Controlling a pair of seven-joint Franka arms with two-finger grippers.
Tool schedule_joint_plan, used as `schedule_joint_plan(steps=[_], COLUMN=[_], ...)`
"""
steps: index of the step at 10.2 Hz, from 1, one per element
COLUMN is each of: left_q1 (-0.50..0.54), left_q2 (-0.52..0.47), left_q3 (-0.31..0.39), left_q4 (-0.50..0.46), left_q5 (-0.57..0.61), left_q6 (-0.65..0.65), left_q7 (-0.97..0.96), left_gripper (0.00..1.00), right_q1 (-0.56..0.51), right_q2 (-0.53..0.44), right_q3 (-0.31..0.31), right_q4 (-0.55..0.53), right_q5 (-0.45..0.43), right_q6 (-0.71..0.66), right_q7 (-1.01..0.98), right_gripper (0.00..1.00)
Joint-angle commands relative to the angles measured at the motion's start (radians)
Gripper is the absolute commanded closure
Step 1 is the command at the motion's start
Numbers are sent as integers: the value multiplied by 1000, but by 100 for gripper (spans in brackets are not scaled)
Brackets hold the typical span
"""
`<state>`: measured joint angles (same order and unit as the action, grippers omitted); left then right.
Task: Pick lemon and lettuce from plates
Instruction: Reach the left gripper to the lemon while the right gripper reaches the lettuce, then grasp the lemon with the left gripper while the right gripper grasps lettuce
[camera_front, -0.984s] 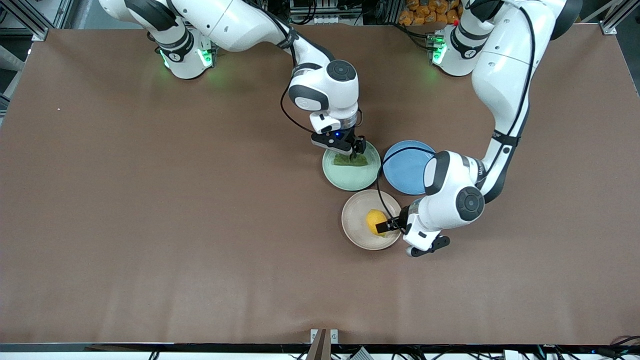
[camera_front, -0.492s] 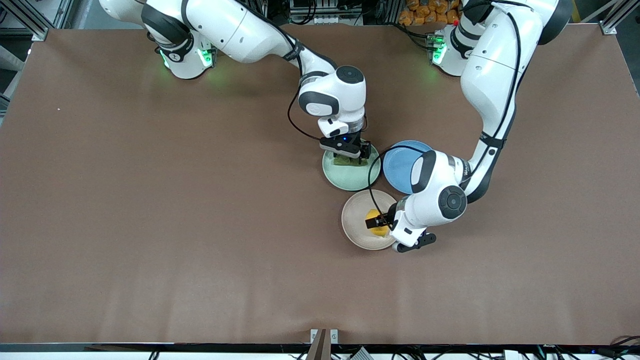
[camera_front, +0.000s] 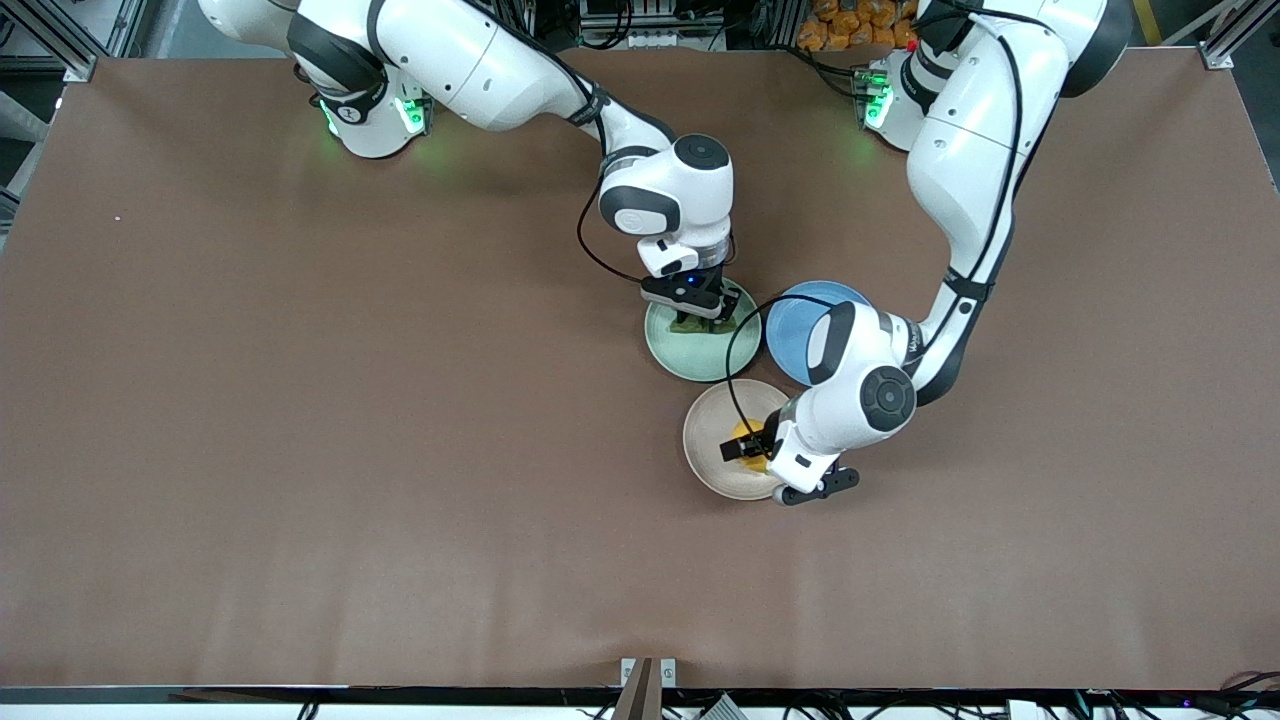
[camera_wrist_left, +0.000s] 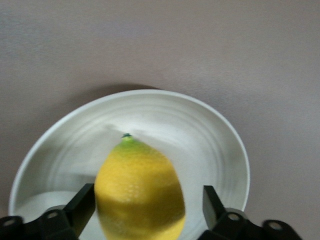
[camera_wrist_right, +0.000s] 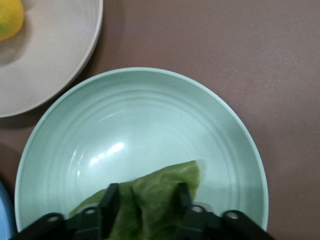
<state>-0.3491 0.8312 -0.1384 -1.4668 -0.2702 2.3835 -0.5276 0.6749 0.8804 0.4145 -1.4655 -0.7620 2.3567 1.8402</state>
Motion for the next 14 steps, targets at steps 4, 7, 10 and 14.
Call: schedule_joint_plan(steps=[4, 7, 10, 14], left_q1=[-11, 12, 48, 114], left_q2=[-6, -52, -134, -276], left_q3=[19, 33, 37, 39], left_q4=[16, 13, 10, -111], left_q5=[-12, -11, 12, 75], left_q6=[17, -10, -134, -156], left_q7=[-32, -28, -31, -35], left_gripper=[100, 100, 100, 100], right_q1=[-78, -365, -755, -1185], right_q2=[-59, -141, -245, -357], right_q3=[104, 370, 629, 613], right_q4=[16, -4, 5, 5], right_q5=[-48, 22, 206, 504], right_q6=[-187, -354, -589, -707], right_q7=[-103, -266, -555, -1049], right_gripper=[100, 100, 100, 100])
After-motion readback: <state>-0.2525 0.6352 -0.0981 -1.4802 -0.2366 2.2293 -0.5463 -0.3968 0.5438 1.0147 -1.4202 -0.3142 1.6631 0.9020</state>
